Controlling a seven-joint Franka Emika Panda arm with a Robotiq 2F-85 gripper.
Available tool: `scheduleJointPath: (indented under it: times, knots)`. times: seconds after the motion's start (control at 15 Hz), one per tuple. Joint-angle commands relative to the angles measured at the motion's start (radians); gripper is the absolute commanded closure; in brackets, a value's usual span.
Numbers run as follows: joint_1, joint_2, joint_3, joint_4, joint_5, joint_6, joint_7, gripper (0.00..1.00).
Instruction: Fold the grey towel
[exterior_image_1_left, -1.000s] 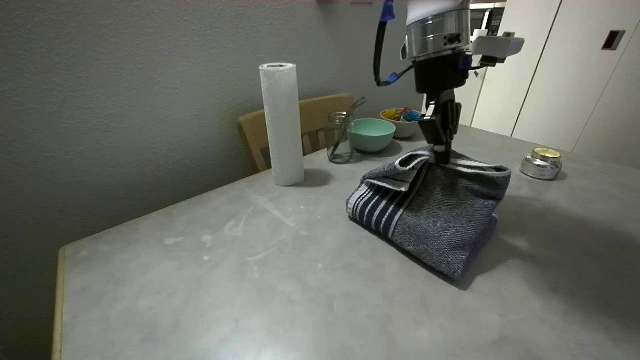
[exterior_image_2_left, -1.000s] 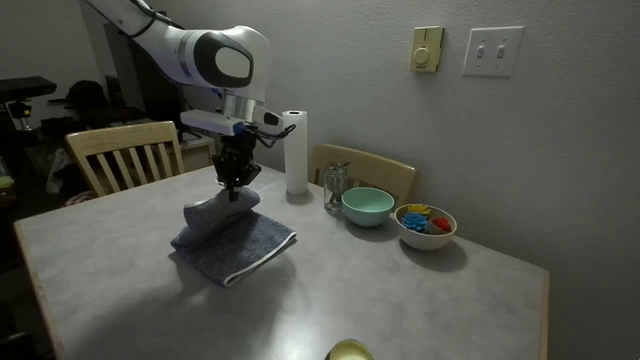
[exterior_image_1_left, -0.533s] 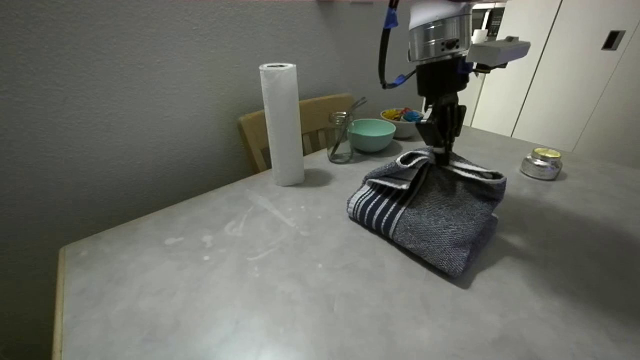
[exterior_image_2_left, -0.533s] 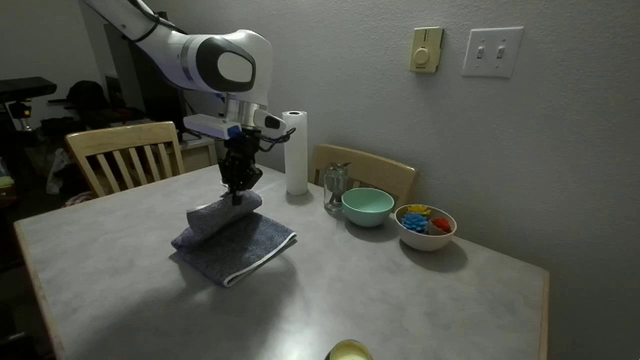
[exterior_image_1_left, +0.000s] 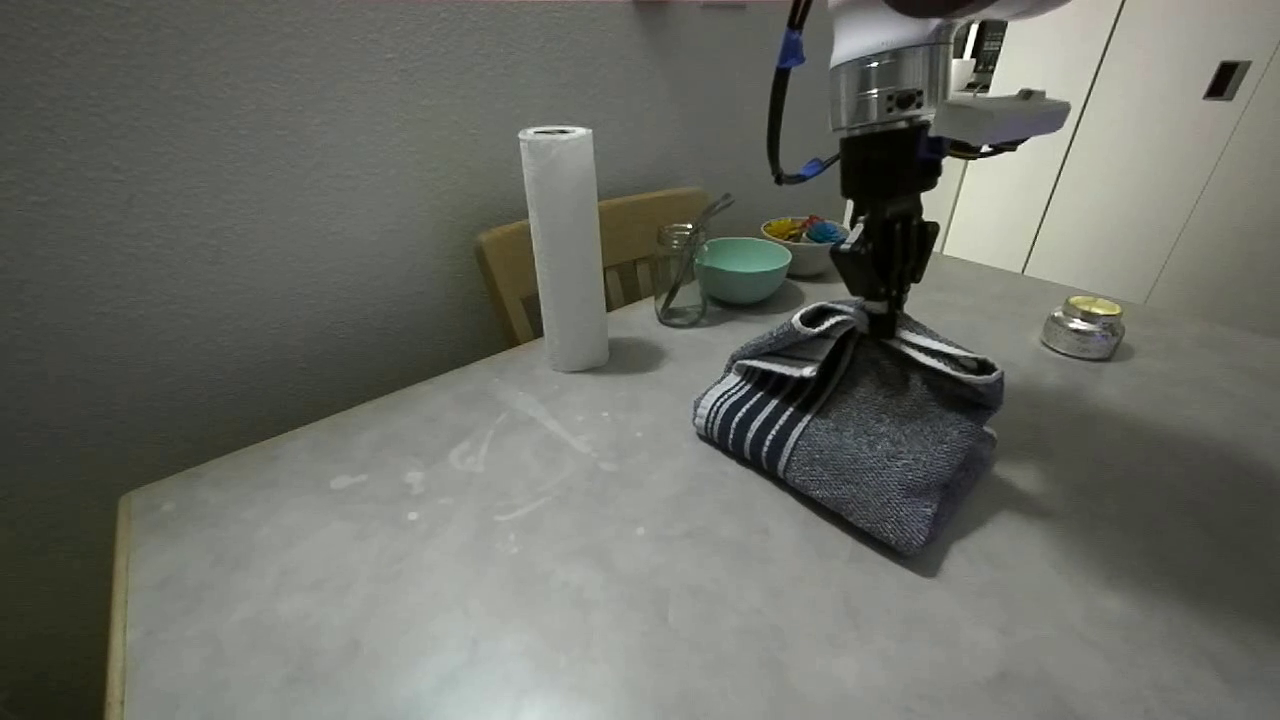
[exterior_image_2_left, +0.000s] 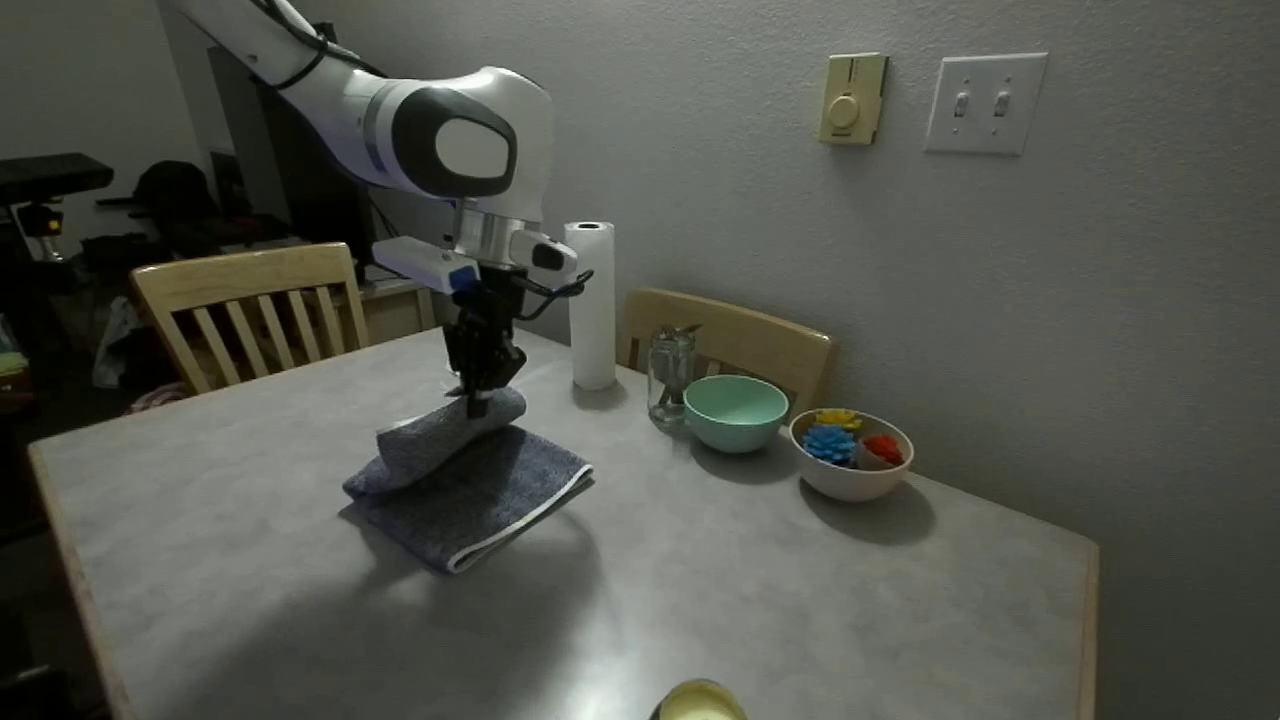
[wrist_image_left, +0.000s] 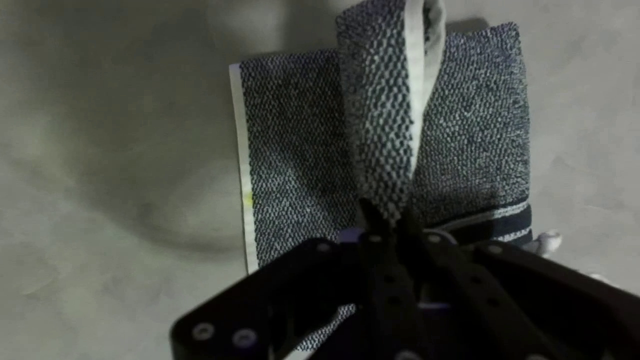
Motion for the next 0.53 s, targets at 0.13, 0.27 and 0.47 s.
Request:
scheduleJointPath:
  times: [0.13,0.27,0.47]
  knots:
    - [-0.111,-0.013,0.024,-0.069,0.230,0.080,-0.212,0.98]
    - [-0.150,-0.004,0.034,-0.075,0.322,0.079,-0.310,0.98]
    - [-0.190,0.015,0.045,-0.072,0.427,0.057,-0.430,0.98]
